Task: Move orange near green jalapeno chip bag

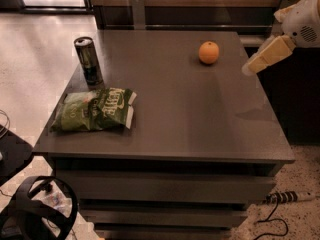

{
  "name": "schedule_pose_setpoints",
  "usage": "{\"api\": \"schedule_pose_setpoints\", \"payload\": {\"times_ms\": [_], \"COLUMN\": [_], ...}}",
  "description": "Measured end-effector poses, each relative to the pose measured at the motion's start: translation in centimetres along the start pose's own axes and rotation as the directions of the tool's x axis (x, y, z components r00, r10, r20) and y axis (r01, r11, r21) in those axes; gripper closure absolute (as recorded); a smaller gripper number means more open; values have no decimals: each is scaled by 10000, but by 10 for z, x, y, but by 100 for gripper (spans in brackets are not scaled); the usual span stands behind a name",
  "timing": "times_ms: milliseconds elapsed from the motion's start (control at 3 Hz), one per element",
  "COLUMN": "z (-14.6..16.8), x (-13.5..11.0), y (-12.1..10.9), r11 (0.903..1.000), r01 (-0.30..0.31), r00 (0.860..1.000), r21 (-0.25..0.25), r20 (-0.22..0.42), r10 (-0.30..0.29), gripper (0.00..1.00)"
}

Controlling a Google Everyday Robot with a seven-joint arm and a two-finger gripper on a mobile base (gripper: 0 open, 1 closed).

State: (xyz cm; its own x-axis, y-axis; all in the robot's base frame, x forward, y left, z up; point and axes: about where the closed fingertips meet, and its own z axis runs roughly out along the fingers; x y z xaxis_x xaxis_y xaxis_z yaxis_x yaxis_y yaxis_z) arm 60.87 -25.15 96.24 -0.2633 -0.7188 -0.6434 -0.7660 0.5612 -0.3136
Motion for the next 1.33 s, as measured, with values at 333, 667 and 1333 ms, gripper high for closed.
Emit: {"api": "schedule_pose_setpoints", "payload": {"times_ms": [333,667,1333], "z": [39,39,91], "x": [-2,-2,-1], "y": [-15,-15,-45], "r11": [9987,9987,9956], "r01": [-508,-509,-905], "r00": [9962,9962,9791], "r21": [-87,-90,-260], "r20": [701,703,1804], "r10": [513,514,937], "gripper": [0,0,0]}}
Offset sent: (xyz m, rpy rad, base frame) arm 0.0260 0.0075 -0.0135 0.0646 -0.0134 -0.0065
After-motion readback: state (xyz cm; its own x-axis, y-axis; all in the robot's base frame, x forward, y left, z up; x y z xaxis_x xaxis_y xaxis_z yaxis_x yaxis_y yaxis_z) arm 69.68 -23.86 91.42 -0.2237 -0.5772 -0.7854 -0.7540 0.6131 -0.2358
